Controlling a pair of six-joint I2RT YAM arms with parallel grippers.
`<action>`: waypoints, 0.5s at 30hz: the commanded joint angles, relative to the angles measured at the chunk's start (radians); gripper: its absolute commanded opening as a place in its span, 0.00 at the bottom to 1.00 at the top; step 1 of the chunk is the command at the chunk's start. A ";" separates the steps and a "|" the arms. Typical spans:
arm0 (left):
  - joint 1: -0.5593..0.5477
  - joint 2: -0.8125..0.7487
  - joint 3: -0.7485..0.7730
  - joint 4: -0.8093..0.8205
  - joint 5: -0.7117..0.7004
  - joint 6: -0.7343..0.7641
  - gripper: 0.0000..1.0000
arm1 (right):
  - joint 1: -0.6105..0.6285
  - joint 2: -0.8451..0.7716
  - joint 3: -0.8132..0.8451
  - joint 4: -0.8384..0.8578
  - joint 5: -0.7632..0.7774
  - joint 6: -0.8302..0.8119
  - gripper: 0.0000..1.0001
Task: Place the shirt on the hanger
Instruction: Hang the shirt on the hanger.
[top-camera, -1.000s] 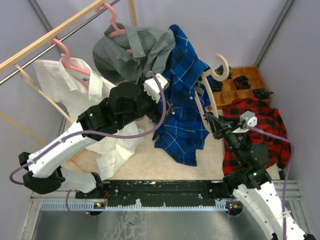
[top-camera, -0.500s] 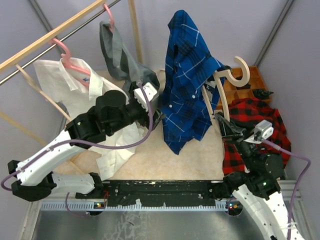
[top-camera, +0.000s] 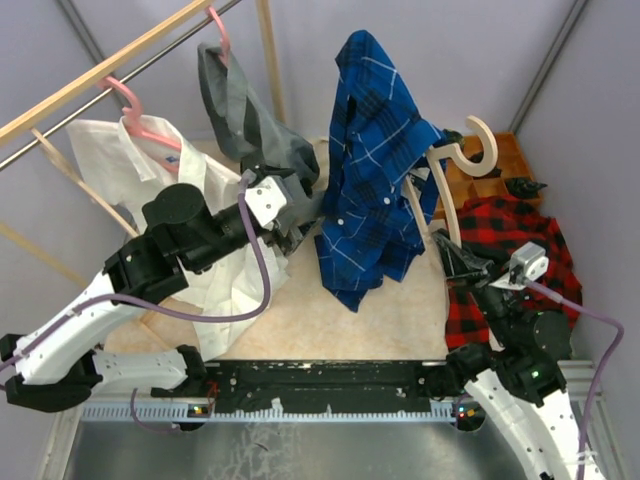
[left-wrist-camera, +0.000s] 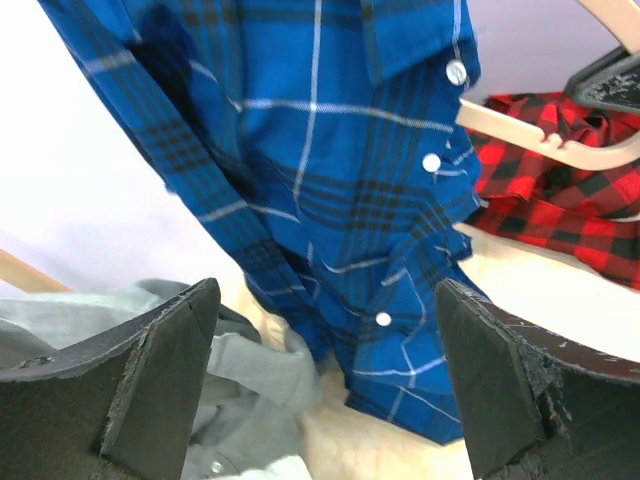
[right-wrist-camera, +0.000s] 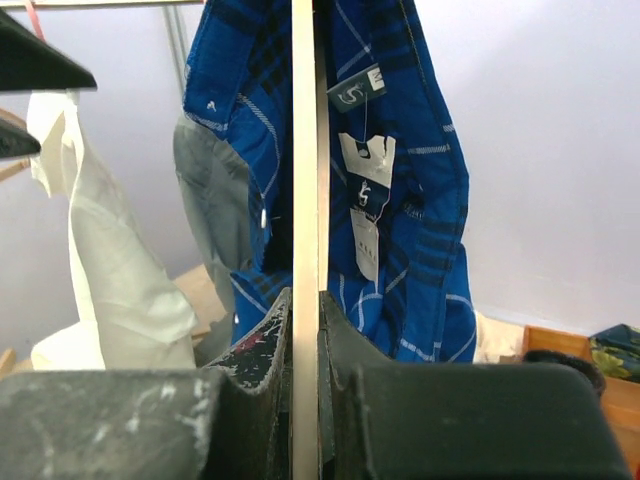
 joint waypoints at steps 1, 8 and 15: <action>-0.004 0.016 0.044 0.122 0.028 0.146 0.93 | 0.002 -0.015 0.138 -0.081 -0.021 -0.084 0.00; -0.004 0.044 0.069 0.194 0.108 0.395 0.92 | 0.002 -0.002 0.305 -0.353 -0.129 -0.140 0.00; -0.005 0.029 0.058 0.222 0.206 0.601 0.86 | 0.001 0.023 0.357 -0.496 -0.224 -0.172 0.00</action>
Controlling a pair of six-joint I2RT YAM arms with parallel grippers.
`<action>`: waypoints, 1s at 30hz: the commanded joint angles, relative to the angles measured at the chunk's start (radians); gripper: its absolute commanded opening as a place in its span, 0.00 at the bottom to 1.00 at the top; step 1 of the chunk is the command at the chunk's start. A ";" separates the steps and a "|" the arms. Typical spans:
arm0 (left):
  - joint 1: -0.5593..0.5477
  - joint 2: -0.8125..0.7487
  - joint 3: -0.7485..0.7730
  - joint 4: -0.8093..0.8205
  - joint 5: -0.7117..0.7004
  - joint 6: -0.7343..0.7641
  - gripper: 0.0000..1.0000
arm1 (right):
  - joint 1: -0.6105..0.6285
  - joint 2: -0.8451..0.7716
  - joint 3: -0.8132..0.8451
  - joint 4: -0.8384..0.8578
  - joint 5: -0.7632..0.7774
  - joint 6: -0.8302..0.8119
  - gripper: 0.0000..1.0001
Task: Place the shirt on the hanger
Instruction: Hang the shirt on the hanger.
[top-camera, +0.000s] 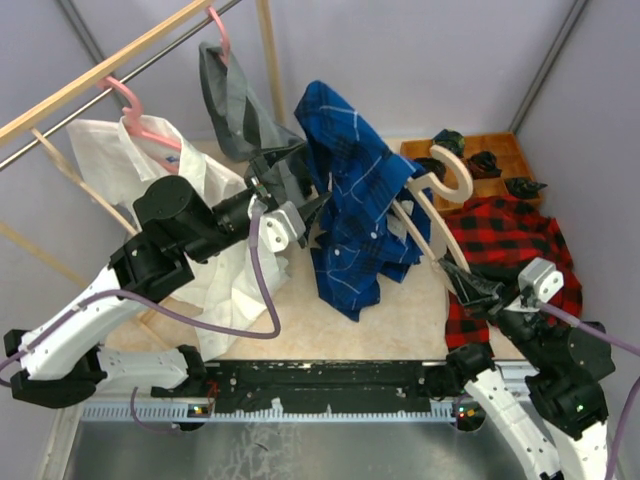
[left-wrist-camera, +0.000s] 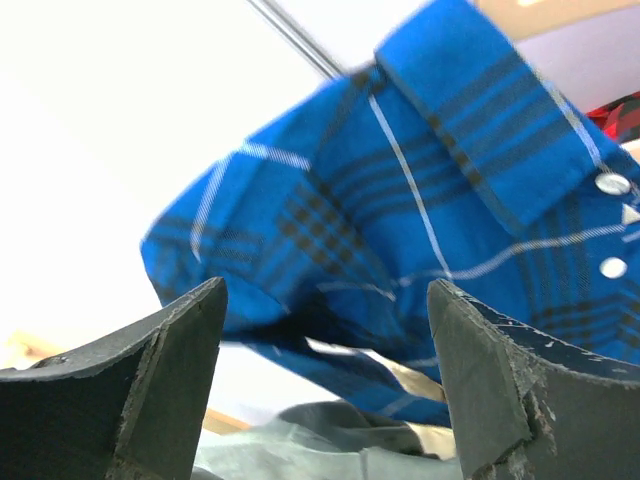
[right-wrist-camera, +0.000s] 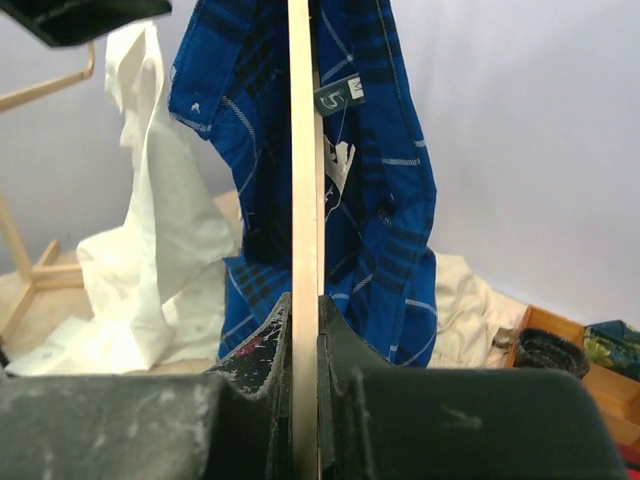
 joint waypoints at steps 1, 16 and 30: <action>-0.006 -0.010 0.025 0.027 0.096 0.160 0.85 | 0.001 0.030 0.066 -0.057 -0.096 -0.054 0.00; -0.007 0.075 0.162 -0.418 0.289 0.157 0.64 | 0.001 0.052 0.073 -0.142 -0.311 -0.151 0.00; -0.010 0.142 0.227 -0.633 0.377 0.085 0.36 | 0.001 0.060 0.065 -0.160 -0.398 -0.207 0.00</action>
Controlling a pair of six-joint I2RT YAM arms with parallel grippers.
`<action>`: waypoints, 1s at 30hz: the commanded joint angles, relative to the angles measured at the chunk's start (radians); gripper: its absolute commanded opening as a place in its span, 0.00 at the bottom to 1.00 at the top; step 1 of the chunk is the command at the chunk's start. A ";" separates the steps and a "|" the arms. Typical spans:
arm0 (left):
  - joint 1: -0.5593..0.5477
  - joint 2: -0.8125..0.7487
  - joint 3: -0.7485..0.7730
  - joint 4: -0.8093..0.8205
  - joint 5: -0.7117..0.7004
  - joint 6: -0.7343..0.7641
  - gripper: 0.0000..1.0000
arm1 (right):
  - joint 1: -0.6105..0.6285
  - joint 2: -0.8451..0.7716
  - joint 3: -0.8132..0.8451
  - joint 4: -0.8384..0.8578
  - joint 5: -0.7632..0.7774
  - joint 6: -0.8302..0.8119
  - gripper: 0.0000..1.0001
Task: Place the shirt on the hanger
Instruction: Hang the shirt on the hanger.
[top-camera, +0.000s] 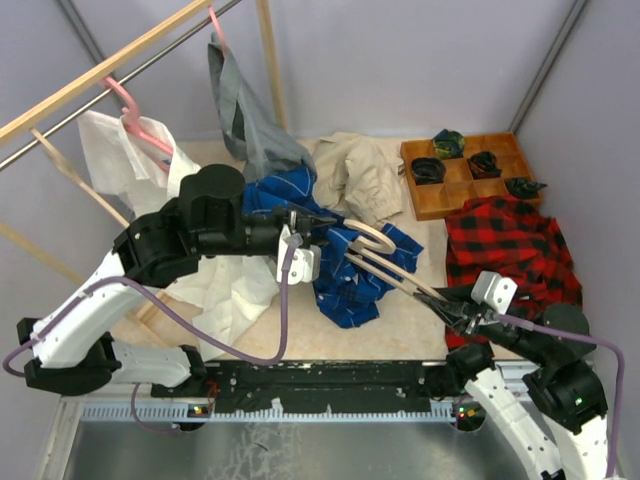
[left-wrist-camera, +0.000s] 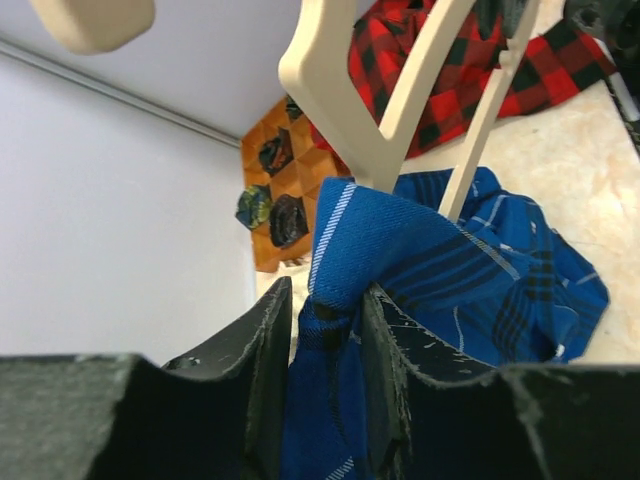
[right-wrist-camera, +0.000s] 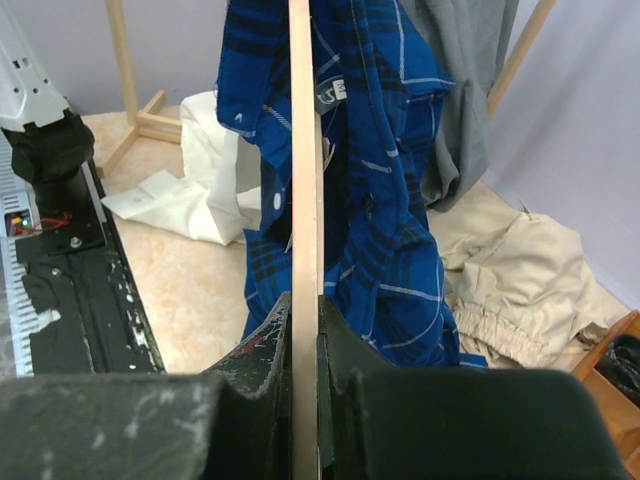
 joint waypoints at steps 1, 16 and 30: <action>-0.008 0.021 0.022 -0.099 0.080 -0.042 0.34 | 0.001 0.016 0.041 0.090 -0.056 -0.031 0.00; -0.029 0.073 0.034 -0.073 0.282 -0.099 0.23 | 0.001 0.035 0.011 0.190 -0.073 -0.013 0.01; -0.029 0.054 -0.022 -0.042 0.254 -0.122 0.37 | 0.001 0.019 -0.008 0.243 -0.094 0.019 0.01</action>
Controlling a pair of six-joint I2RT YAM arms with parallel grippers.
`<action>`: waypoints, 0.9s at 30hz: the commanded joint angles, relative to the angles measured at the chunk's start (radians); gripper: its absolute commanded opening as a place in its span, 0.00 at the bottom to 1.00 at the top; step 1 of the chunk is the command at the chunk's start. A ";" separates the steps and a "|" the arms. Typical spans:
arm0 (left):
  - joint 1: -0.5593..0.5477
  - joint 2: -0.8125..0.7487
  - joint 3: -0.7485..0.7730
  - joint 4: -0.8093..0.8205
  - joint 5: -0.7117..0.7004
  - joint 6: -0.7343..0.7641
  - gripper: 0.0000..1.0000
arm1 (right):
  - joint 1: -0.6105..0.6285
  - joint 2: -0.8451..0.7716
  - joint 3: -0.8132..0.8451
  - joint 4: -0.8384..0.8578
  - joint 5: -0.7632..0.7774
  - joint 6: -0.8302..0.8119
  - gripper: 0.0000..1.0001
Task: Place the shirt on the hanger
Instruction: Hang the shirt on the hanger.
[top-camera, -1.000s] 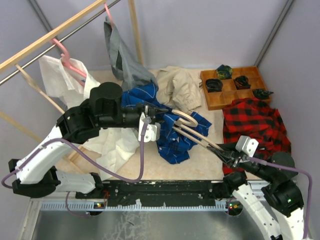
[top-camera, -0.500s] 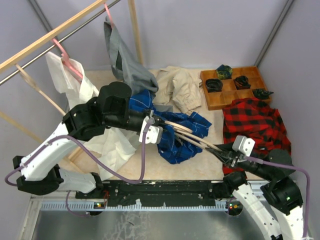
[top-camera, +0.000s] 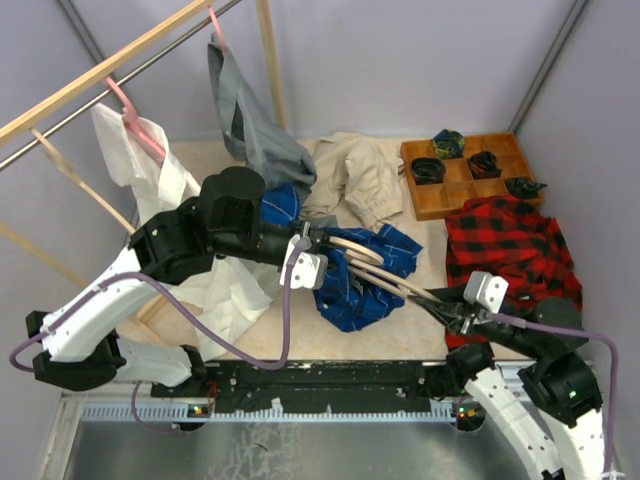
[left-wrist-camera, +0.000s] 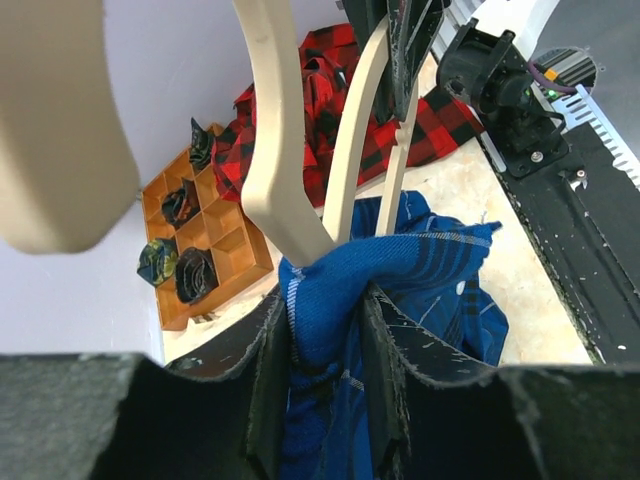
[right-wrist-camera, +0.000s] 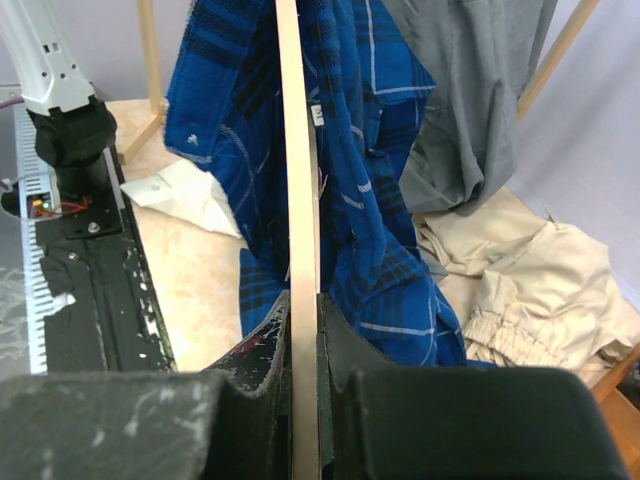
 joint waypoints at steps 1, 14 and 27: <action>-0.012 0.012 -0.028 0.016 0.061 -0.021 0.37 | 0.001 0.002 0.002 0.252 -0.038 0.056 0.01; -0.012 -0.024 -0.112 0.124 -0.010 -0.060 0.00 | 0.001 0.021 -0.017 0.308 0.004 0.076 0.10; -0.012 -0.141 -0.326 0.325 -0.266 -0.376 0.00 | 0.001 0.038 0.153 0.110 0.460 0.179 0.70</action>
